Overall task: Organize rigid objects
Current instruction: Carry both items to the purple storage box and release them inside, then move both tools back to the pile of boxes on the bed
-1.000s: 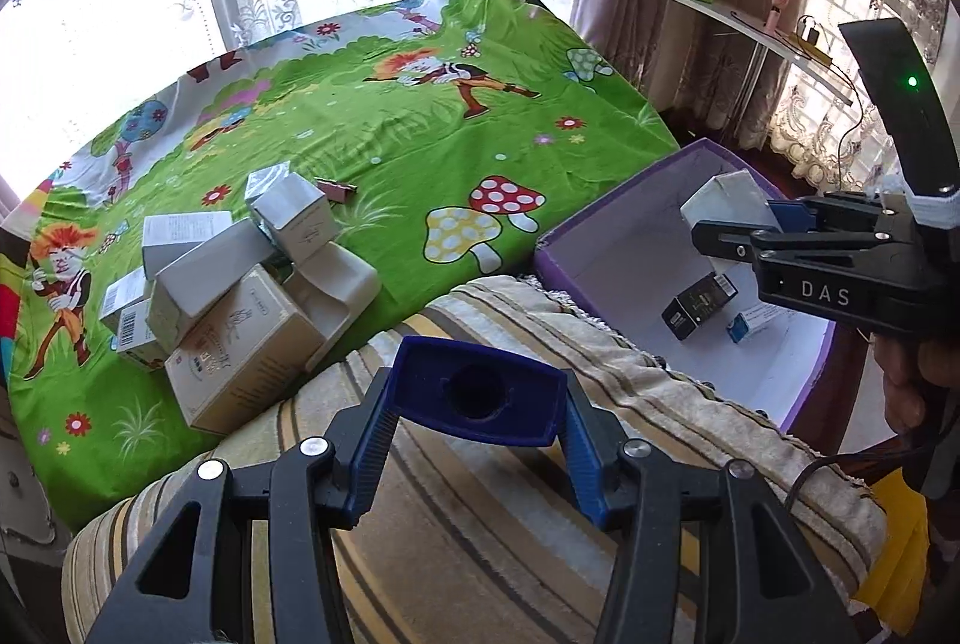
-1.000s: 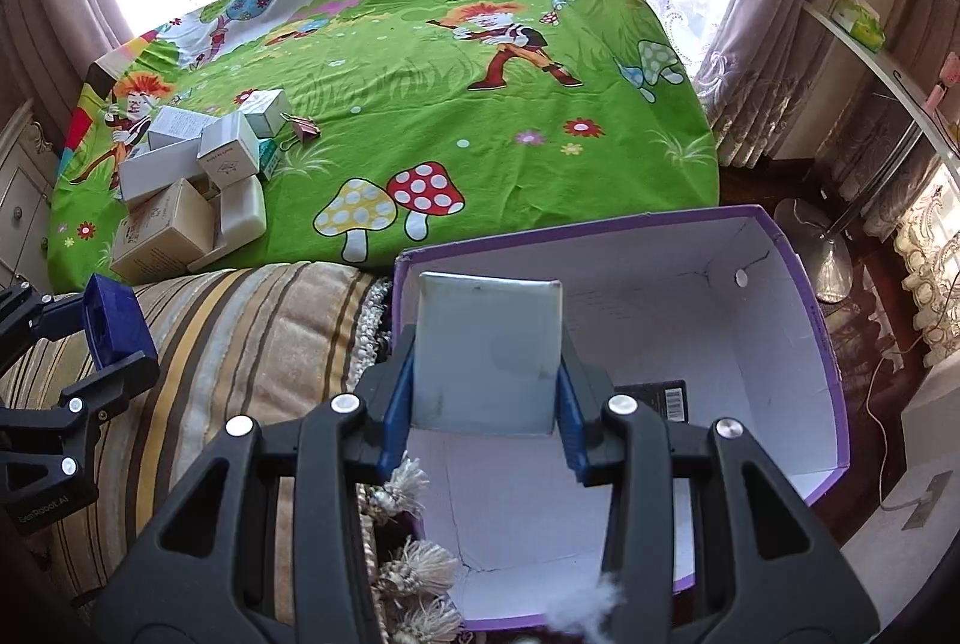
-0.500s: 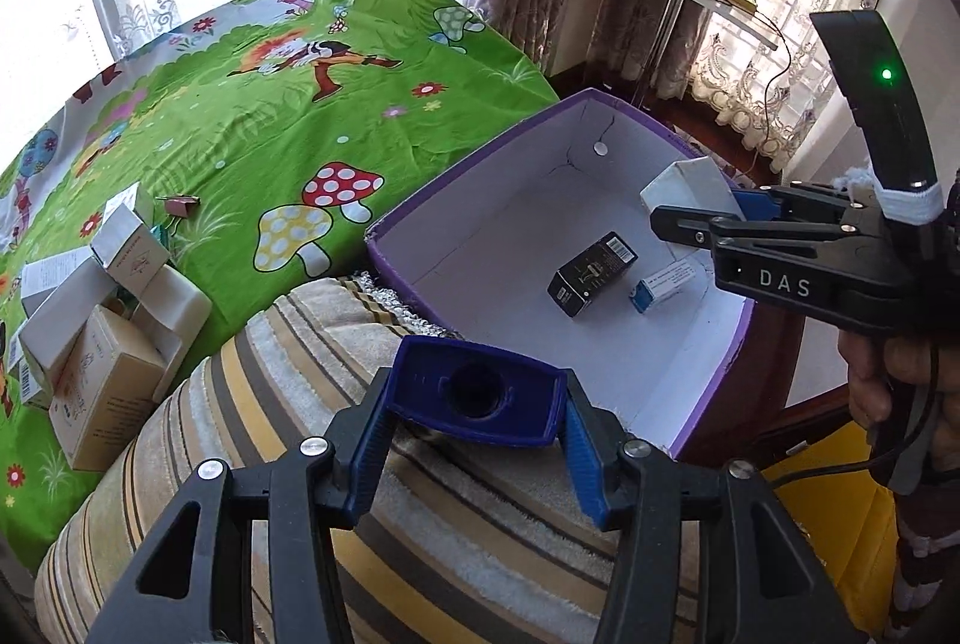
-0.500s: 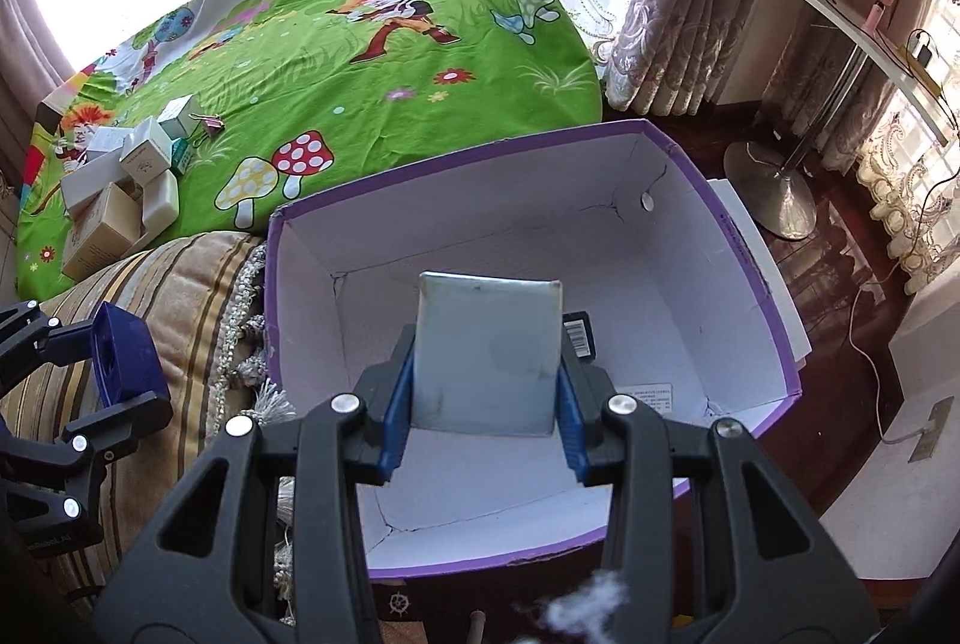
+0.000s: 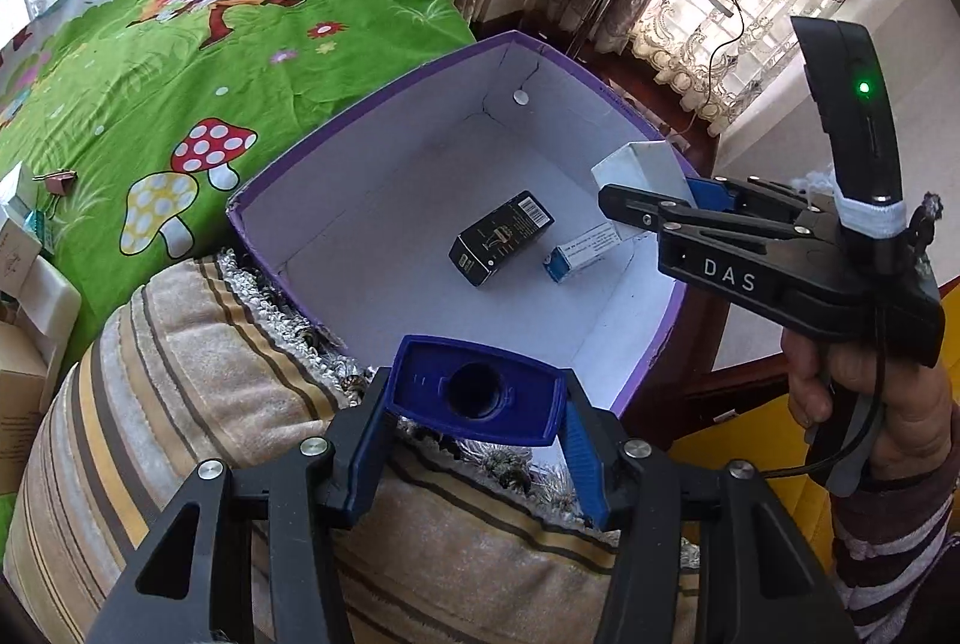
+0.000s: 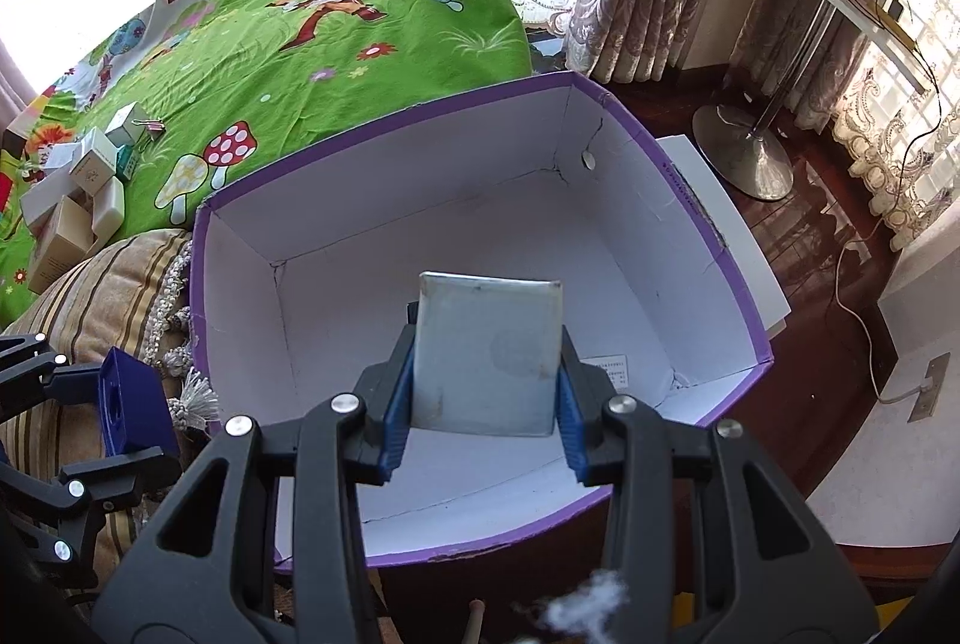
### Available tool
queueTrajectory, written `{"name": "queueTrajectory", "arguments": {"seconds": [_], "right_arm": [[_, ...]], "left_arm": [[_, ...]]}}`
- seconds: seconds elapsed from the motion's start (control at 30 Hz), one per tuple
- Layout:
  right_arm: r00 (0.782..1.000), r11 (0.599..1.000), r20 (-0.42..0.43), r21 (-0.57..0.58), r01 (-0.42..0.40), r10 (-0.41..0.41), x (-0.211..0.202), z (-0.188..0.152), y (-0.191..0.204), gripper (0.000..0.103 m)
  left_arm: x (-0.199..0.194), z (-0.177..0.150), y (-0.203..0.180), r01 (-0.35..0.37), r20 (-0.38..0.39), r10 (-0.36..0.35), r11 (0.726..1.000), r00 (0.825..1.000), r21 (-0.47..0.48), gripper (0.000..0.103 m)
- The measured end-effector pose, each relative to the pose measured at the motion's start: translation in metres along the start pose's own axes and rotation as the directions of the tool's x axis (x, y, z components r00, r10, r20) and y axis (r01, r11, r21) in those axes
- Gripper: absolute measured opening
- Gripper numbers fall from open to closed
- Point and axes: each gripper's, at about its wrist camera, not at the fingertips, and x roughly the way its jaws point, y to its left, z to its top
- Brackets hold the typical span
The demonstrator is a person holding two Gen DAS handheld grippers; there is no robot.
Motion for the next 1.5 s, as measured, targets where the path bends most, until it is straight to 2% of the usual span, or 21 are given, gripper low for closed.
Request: {"name": "queueTrajectory", "arguments": {"seconds": [0.2, 0.27, 0.33, 0.43, 0.53, 0.63, 0.77, 0.87, 1.0, 1.17, 1.27, 1.4, 1.5], "right_arm": [[0.999, 1.000, -0.049, 0.025, -0.007, 0.008, 0.015, -0.001, -0.008, 0.046], [0.998, 0.999, -0.061, 0.034, -0.004, 0.007, 0.019, -0.001, -0.010, 0.048], [0.997, 0.999, -0.072, 0.046, -0.006, 0.009, 0.023, -0.001, -0.013, 0.054], [0.997, 0.998, -0.076, 0.060, -0.009, 0.014, 0.025, 0.001, -0.015, 0.058], [0.997, 0.998, -0.069, 0.061, -0.020, 0.024, 0.026, 0.005, -0.012, 0.061], [0.998, 0.998, -0.056, 0.051, -0.033, 0.036, 0.027, 0.012, -0.005, 0.062], [0.997, 0.997, -0.037, 0.025, -0.071, 0.072, 0.028, 0.023, 0.011, 0.063], [0.994, 0.994, -0.025, -0.001, -0.106, 0.106, 0.029, 0.034, 0.028, 0.063], [0.989, 0.986, -0.008, -0.065, -0.151, 0.151, 0.027, 0.048, 0.057, 0.063], [0.977, 0.965, 0.020, -0.160, -0.208, 0.214, 0.018, 0.059, 0.103, 0.063], [0.967, 0.949, 0.026, -0.197, -0.244, 0.254, 0.013, 0.061, 0.128, 0.063], [0.954, 0.929, 0.014, -0.234, -0.288, 0.299, 0.008, 0.064, 0.157, 0.063], [0.952, 0.918, 0.011, -0.271, -0.291, 0.305, 0.003, 0.068, 0.177, 0.063]], "left_arm": [[0.016, 0.011, 0.000, 0.040, -0.061, -0.041, 0.999, 0.997, -0.016, 0.055], [0.018, 0.012, 0.001, 0.042, -0.071, -0.044, 0.999, 0.997, -0.022, 0.060], [0.019, 0.014, 0.001, 0.037, -0.078, -0.039, 0.999, 0.996, -0.025, 0.065], [0.017, 0.016, 0.002, 0.024, -0.077, -0.026, 0.999, 0.997, -0.036, 0.068], [0.007, 0.017, 0.010, -0.046, -0.051, 0.043, 0.998, 0.998, -0.048, 0.069], [-0.009, 0.016, 0.025, -0.129, -0.002, 0.129, 0.989, 0.992, -0.078, 0.069], [-0.031, 0.008, 0.053, -0.264, 0.059, 0.276, 0.952, 0.959, -0.157, 0.069], [-0.047, -0.002, 0.081, -0.331, 0.074, 0.358, 0.910, 0.931, -0.250, 0.069], [-0.077, -0.019, 0.116, -0.413, 0.105, 0.480, 0.831, 0.871, -0.373, 0.069], [-0.116, -0.054, 0.165, -0.510, 0.093, 0.635, 0.691, 0.767, -0.512, 0.069], [-0.132, -0.077, 0.197, -0.540, 0.049, 0.692, 0.603, 0.720, -0.587, 0.069], [-0.150, -0.109, 0.231, -0.549, -0.007, 0.727, 0.512, 0.687, -0.660, 0.069], [-0.161, -0.128, 0.247, -0.552, -0.033, 0.743, 0.466, 0.669, -0.692, 0.069]]}}
